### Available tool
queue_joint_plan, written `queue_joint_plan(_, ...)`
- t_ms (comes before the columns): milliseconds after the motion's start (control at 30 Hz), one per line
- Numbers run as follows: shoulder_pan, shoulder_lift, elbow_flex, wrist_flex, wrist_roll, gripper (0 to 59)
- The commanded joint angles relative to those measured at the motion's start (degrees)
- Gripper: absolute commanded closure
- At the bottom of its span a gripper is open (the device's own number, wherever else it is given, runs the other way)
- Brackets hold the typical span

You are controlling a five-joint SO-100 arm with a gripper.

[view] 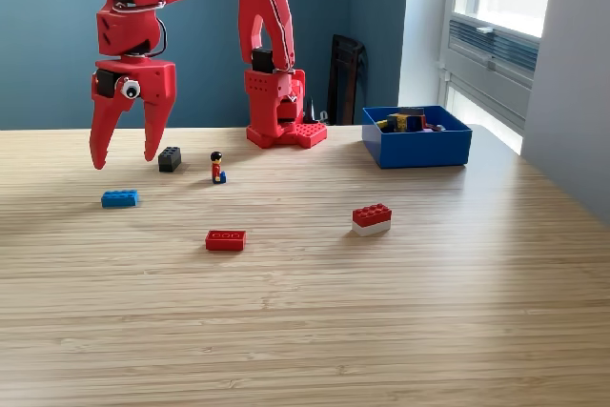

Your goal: Grasp a lego block and put it in the bin.

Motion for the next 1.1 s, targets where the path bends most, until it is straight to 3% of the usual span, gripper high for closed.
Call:
queue_joint_plan(33, 0.6, 3.3, 2.5, -3.9, 6.0, 27.3)
queue_joint_plan(567, -1.1, 2.9, 0.9, -6.9, 17.8, 23.1)
queue_joint_plan(833, -1.2, -8.5, -8.3, -6.4, 23.3, 23.1)
queue_joint_plan(1100, -1.0, -13.6, -11.4, -4.3, 25.1, 24.3)
